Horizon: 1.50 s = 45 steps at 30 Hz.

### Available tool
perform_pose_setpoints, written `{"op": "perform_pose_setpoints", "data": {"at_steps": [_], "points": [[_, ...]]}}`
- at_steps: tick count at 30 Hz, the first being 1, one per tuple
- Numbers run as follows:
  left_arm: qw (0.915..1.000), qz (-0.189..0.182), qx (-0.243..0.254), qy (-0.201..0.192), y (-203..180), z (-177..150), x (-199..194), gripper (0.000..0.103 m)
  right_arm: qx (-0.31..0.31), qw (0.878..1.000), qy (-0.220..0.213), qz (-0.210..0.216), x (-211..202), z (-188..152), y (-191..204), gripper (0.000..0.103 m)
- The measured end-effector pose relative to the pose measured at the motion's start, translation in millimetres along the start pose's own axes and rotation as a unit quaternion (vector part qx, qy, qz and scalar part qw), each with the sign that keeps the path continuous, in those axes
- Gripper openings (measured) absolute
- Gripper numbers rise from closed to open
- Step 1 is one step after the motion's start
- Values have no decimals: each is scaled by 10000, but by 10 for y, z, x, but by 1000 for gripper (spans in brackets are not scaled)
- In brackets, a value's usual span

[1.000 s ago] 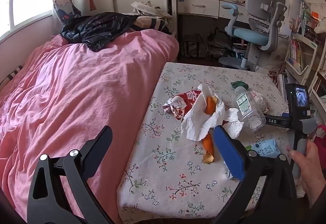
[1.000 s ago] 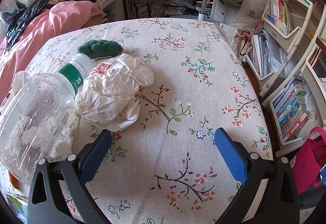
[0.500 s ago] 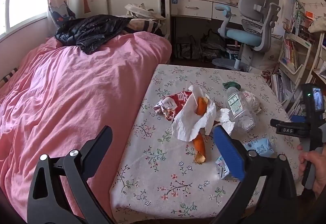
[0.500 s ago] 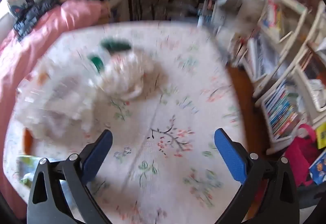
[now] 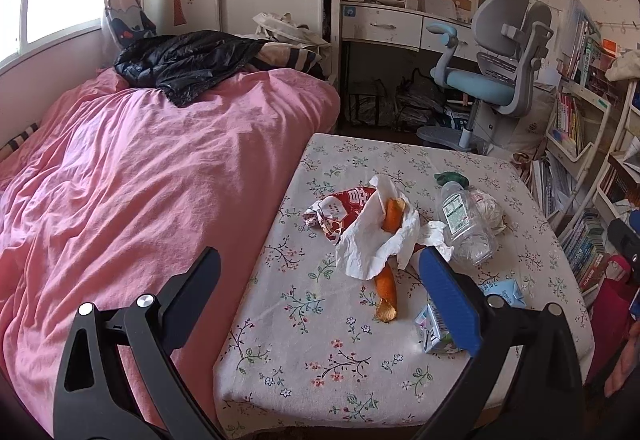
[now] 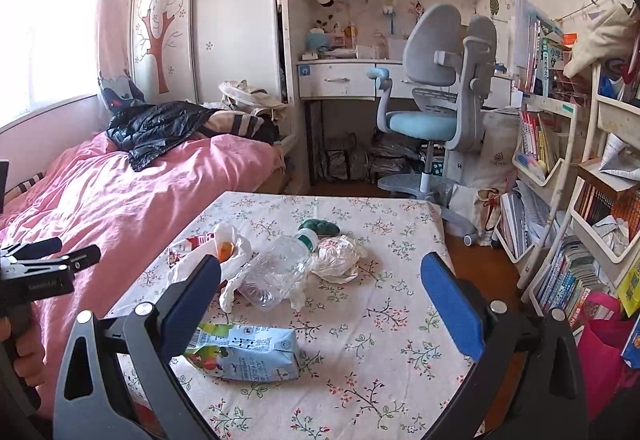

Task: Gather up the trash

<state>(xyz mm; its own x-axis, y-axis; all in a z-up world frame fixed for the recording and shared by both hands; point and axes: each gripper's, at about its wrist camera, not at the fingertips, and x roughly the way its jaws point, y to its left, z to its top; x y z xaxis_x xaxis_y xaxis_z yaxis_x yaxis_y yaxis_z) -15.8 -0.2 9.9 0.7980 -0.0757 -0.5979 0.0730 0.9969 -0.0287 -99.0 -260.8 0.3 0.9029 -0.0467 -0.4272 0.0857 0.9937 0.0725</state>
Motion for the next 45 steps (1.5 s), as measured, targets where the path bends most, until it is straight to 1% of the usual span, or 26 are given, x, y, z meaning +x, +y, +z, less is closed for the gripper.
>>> {"op": "perform_pose_setpoints", "data": {"at_steps": [2, 6, 9, 14, 21, 38, 40, 45], "points": [[10000, -20, -74, -17, 38, 29, -17, 96, 69, 10000, -5, 11, -54, -70, 34, 96], [9997, -36, -234, -17, 105, 64, -34, 96, -12, 10000, -15, 10, -2, -101, 149, 96], [9994, -66, -330, 22, 134, 84, -27, 96, -67, 9999, 69, 62, 32, -100, 218, 96], [9995, -59, -326, 12, 146, 94, -37, 96, -178, 9998, 96, 66, 26, -97, 307, 96], [9994, -30, -356, 15, 159, 113, -52, 96, -106, 9999, 126, 47, 17, -61, 307, 96], [9994, 6, -338, 27, 219, 161, -64, 96, -160, 9997, 178, 80, 25, -28, 324, 96], [9994, -6, -344, 47, 153, 112, -56, 96, -158, 9997, 176, 84, 25, -28, 324, 96], [9994, -7, -340, 51, 153, 110, -55, 96, -182, 9996, 189, 89, 32, -37, 341, 96]]}}
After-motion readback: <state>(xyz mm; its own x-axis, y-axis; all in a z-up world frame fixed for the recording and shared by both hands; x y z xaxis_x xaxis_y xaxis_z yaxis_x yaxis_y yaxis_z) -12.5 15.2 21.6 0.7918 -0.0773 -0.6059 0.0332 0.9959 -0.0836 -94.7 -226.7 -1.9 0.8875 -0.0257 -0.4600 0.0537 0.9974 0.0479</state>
